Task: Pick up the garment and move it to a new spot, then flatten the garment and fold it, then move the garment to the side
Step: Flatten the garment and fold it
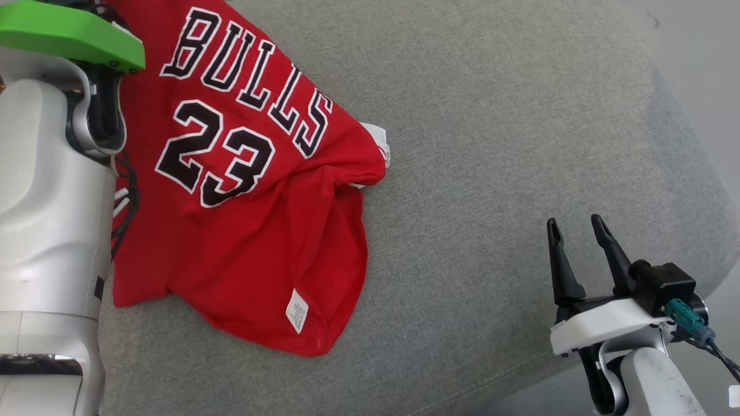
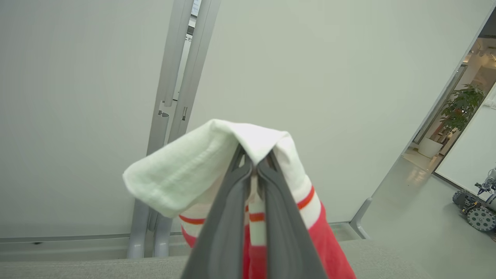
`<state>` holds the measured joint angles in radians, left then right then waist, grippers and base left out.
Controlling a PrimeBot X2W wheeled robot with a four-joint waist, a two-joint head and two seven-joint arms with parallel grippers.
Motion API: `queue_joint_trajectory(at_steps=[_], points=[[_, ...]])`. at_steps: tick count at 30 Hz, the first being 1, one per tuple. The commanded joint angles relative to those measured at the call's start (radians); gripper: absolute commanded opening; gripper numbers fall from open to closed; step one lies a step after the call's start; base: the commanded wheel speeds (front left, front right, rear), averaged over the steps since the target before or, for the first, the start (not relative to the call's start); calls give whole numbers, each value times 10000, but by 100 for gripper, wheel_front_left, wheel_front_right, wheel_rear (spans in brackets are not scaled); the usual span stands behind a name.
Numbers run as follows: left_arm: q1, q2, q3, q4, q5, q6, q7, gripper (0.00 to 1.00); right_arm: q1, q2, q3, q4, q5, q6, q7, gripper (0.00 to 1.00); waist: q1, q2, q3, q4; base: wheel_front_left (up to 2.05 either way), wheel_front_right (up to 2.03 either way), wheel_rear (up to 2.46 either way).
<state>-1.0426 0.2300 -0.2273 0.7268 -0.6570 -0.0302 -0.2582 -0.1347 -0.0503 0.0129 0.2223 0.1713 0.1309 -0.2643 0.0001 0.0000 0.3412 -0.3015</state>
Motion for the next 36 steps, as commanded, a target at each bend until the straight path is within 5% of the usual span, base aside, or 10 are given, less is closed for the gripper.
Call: queue_joint_trajectory(at_steps=[1,3,4,5,12,14,20,27,36], points=[[-144,-27,-1,279,220,36,-76,0,-132,-1,-16,13,33,-3,-1,100,-1,0,298,-256,0,0,0],[-19,-163,-44,894,260,-29,-60,12,-98,-4,-38,53,-11,-3,-1,100,-1,0,237,-182,0,0,0],[40,-177,-63,1134,346,-66,-66,89,-71,-4,-53,79,-53,-3,-1,100,-1,0,173,-128,0,0,0],[87,-252,121,1257,256,-7,-69,100,-37,-7,-110,95,-84,-5,-1,100,-1,0,95,-43,0,0,0],[1939,-830,1180,569,415,167,-60,100,339,-10,-423,163,-324,-5,-1,100,-1,0,-676,690,0,0,0],[4037,-1291,1499,-893,961,296,-60,100,649,-13,-548,211,-392,-5,-1,100,-1,0,-1477,1063,0,0,0],[7146,-1685,365,-2881,1081,75,79,100,1112,-18,-640,213,-539,-3,-1,100,-1,0,-2221,1438,0,0,0],[10063,-1767,-1129,-4635,584,677,1306,100,1380,-9,-710,136,-636,-3,-1,100,-1,0,-2362,1693,0,0,0],[10570,-1771,-2401,-4688,-259,846,2745,100,1260,-13,-719,88,-689,-3,-1,100,-1,0,-2133,1709,0,0,0]])
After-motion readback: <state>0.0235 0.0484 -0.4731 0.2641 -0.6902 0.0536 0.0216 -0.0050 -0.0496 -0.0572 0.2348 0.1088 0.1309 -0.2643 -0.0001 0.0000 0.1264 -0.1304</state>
